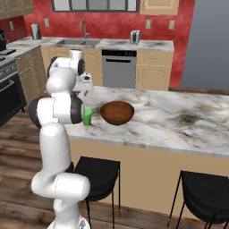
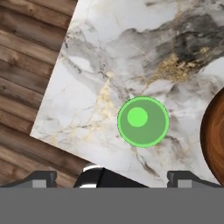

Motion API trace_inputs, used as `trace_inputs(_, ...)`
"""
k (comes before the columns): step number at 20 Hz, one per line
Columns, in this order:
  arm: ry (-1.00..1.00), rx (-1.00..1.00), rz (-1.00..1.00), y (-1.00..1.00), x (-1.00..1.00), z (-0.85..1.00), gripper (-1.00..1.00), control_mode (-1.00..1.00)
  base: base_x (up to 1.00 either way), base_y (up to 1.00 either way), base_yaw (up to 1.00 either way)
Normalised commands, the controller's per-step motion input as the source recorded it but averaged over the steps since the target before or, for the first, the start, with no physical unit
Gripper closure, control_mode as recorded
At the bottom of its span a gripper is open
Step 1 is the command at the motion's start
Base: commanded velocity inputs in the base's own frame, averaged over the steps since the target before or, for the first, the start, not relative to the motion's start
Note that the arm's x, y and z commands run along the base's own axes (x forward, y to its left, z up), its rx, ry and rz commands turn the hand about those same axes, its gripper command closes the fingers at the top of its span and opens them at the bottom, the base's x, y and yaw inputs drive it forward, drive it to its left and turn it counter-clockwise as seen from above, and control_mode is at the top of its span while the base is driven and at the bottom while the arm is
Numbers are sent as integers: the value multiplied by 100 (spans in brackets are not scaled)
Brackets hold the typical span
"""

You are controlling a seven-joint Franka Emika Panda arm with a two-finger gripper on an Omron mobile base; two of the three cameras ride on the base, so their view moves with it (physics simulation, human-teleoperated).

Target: Place the cup inside the bowl on the dining table and move the bowl to any counter.

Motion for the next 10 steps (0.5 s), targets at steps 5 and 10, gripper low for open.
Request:
trace_inputs(5,0,0,1,-4,19,0,-100,-100,0,0,0)
trace_inputs(10,0,0,1,-1,27,0,-100,-100,0,0,0)
